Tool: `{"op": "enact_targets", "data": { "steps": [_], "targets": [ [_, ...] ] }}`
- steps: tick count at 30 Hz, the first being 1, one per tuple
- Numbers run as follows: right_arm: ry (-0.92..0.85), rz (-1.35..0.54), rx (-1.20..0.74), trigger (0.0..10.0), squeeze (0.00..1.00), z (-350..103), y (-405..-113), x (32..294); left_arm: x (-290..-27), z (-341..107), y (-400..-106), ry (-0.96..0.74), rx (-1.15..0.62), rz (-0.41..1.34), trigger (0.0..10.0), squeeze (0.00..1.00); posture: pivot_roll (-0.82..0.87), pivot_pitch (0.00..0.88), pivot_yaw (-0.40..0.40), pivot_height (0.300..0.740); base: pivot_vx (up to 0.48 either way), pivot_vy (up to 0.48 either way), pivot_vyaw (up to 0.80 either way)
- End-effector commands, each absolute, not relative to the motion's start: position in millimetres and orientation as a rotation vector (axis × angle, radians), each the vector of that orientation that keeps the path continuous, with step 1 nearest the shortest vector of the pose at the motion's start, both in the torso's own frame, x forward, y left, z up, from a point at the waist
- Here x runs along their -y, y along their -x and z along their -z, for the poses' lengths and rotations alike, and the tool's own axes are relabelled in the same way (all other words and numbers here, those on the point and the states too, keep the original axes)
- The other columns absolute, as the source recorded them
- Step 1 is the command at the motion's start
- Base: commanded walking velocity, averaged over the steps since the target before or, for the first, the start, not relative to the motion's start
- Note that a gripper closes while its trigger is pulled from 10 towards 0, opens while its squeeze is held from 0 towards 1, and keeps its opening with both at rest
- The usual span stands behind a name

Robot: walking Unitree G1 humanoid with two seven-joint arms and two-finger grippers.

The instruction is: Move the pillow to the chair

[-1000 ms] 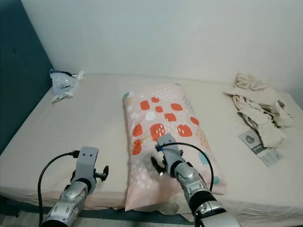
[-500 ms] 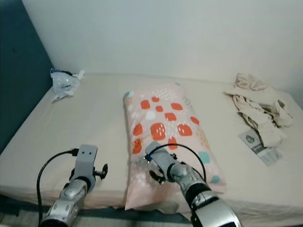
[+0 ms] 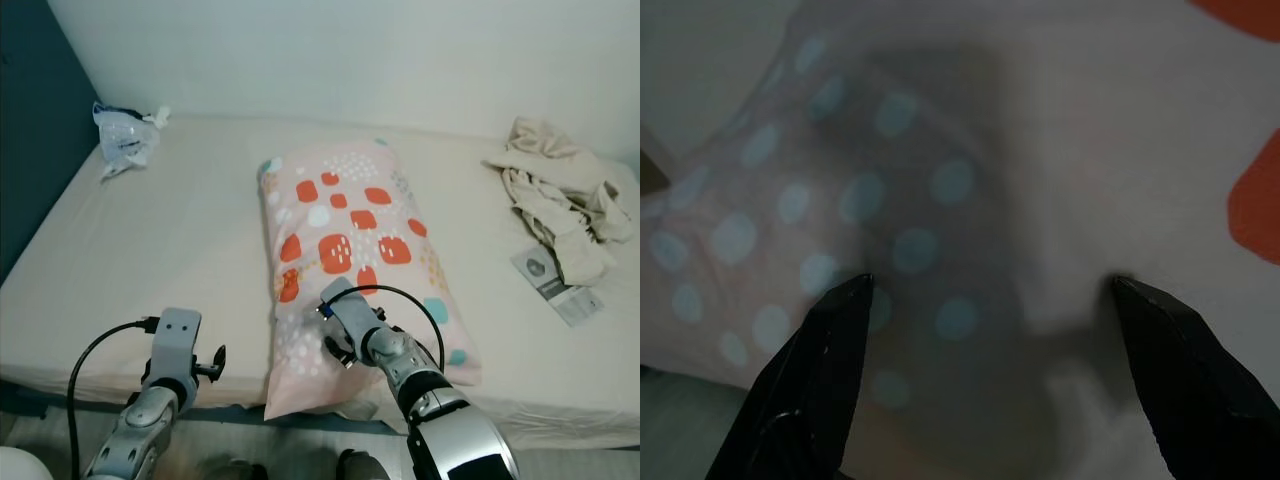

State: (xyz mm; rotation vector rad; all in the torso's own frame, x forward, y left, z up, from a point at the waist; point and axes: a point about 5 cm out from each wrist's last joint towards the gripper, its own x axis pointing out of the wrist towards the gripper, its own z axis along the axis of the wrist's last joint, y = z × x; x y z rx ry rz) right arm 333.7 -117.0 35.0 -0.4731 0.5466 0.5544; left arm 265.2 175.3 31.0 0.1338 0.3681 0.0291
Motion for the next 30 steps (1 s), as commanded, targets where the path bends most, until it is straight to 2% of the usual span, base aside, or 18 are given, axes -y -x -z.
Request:
{"op": "enact_targets", "data": {
  "steps": [1,4,7,8,9,10,11,12,13,18,30],
  "targets": [
    [0.515,-0.586,-0.625,10.0,0.0,-23.6,-325.1,121.0,-177.0,-25.9,-259.3,-0.141,-0.4,-0.028,10.0,0.0,0.13,0.3,-0.064,0.74,0.0,0.0,0.0],
    [0.591,-0.654,-0.75,10.0,0.0,-11.7,-314.7,125.5,-176.7,-25.5,-258.0,-0.141,-0.41,-0.028,10.0,0.0,0.13,0.303,-0.072,0.74,0.0,0.0,0.0],
    [0.605,-0.669,-0.789,10.0,0.0,-8.8,-311.8,127.4,-176.3,-25.6,-257.2,-0.141,-0.414,-0.028,10.0,0.0,0.13,0.302,-0.078,0.74,0.0,0.0,0.0],
    [0.608,-0.672,-0.801,5.2,0.0,-8.5,-311.5,128.0,-176.2,-25.7,-256.8,-0.14,-0.415,-0.03,10.0,0.0,0.13,0.303,-0.083,0.74,0.0,0.0,0.0],
    [0.619,-0.672,-0.809,3.9,0.0,-8.8,-311.8,128.8,-176.5,-25.4,-256.4,-0.141,-0.417,-0.034,10.0,0.0,0.13,0.303,-0.087,0.74,0.0,0.0,0.0],
    [0.619,-0.672,-0.809,3.9,0.0,-8.8,-311.8,128.8,-176.5,-25.4,-256.4,-0.141,-0.417,-0.034,10.0,0.0,0.13,0.303,-0.087,0.74,0.0,0.0,0.0],
    [0.631,-0.669,-0.811,1.1,0.0,-9.3,-312.4,129.6,-177.0,-25.1,-256.0,-0.145,-0.419,-0.038,10.0,0.0,0.13,0.303,-0.087,0.74,0.0,0.0,0.0],
    [0.631,-0.669,-0.811,1.1,0.0,-9.3,-312.4,129.6,-177.0,-25.1,-256.0,-0.145,-0.419,-0.038,10.0,0.0,0.13,0.303,-0.087,0.74,0.0,0.0,0.0],
    [0.637,-0.665,-0.811,0.0,0.0,-9.8,-312.9,130.2,-177.6,-24.9,-255.7,-0.147,-0.421,-0.042,10.0,0.0,0.12,0.304,-0.091,0.74,0.0,0.0,0.0],
    [0.704,-0.643,-0.81,0.0,0.0,-11.7,-315.4,138.2,-181.4,-24.5,-254.8,-0.145,-0.429,-0.068,10.0,0.0,0.12,0.305,-0.095,0.74,0.0,0.0,0.0],
    [0.741,-0.61,-0.805,0.0,0.0,-13.4,-316.9,152.5,-184.9,-26.9,-258.3,-0.147,-0.431,-0.081,10.0,0.0,0.12,0.297,-0.088,0.74,0.0,0.0,0.0]
  ]
}}
